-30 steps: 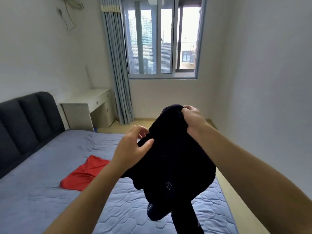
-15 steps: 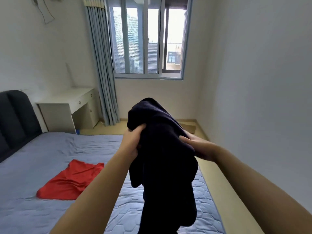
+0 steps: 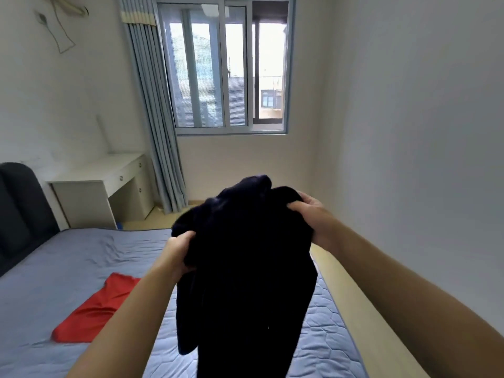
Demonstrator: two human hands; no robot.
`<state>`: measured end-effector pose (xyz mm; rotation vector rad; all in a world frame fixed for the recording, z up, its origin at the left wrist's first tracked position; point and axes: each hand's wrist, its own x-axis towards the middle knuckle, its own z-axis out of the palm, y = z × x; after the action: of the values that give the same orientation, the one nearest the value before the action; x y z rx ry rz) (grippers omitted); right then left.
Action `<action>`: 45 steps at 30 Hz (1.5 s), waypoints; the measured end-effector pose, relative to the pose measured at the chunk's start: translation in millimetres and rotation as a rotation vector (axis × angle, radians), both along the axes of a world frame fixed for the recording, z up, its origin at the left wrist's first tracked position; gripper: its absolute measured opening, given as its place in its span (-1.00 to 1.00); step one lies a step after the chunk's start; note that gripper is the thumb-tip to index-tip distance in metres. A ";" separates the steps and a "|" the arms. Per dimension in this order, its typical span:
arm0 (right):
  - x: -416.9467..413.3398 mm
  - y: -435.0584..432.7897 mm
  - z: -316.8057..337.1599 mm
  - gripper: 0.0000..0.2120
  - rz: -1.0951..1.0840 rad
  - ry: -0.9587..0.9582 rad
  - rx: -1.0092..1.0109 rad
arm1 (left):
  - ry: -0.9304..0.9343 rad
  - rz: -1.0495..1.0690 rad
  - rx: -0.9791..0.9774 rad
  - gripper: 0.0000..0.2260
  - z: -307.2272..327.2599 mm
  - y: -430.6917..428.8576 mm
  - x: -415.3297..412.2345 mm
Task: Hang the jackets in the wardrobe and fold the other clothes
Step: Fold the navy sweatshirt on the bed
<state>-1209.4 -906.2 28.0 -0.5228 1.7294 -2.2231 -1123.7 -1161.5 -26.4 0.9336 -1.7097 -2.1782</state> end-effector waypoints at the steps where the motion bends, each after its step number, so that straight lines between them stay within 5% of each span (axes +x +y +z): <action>1: -1.2 -5.5 7.5 -0.73 0.014 0.030 0.024 | -0.077 0.023 -0.109 -0.61 -3.1 -1.3 -0.8; 3: -2.9 -16.2 20.3 -0.74 0.032 0.082 0.093 | -0.034 0.033 -0.305 -0.46 -4.4 5.5 -0.7; 7: -2.8 -35.3 35.5 -0.69 0.042 0.211 0.210 | 0.194 -0.461 -0.579 -0.16 7.3 40.9 5.1; 13: 4.9 -37.7 59.0 -0.63 -0.153 0.484 0.371 | -0.073 -0.516 -1.154 -0.60 -1.0 77.5 -18.8; 16: -16.6 -1.5 90.6 -0.67 -0.376 0.512 0.418 | -0.243 -0.555 -1.198 -0.83 -10.8 62.4 -25.1; 18: -33.8 31.0 108.5 -0.69 -0.469 0.560 0.575 | -0.177 -0.503 -1.172 -0.96 -2.2 45.5 -30.8; 22: -54.5 79.2 114.4 -0.71 -0.453 0.495 0.877 | 0.100 -0.372 -1.088 -0.82 49.5 19.5 -42.8; 29: -57.5 104.7 120.6 -0.67 -0.391 0.622 1.219 | 0.320 -0.563 -0.900 -0.71 125.1 5.6 -50.6; 33: -59.3 106.1 137.3 -0.76 -0.317 0.588 1.172 | 0.406 -0.545 -1.097 -0.64 155.0 -3.3 -45.6; 38: -57.5 97.9 148.6 -0.80 -0.252 0.424 0.890 | 0.589 -0.416 -1.443 -0.88 172.6 -19.0 -23.4; 42: -52.9 100.6 153.0 -0.81 -0.120 0.505 0.848 | 0.312 -0.546 -1.884 -0.62 167.5 -36.7 -3.4; 45: -48.5 102.8 159.4 -0.86 0.052 0.575 0.986 | 0.310 -0.537 -1.920 -0.65 166.5 -50.5 2.0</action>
<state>-1257.9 -803.3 187.4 -0.9446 2.7132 -0.9555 -1121.7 -1212.0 140.1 -0.4038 -2.6615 0.0211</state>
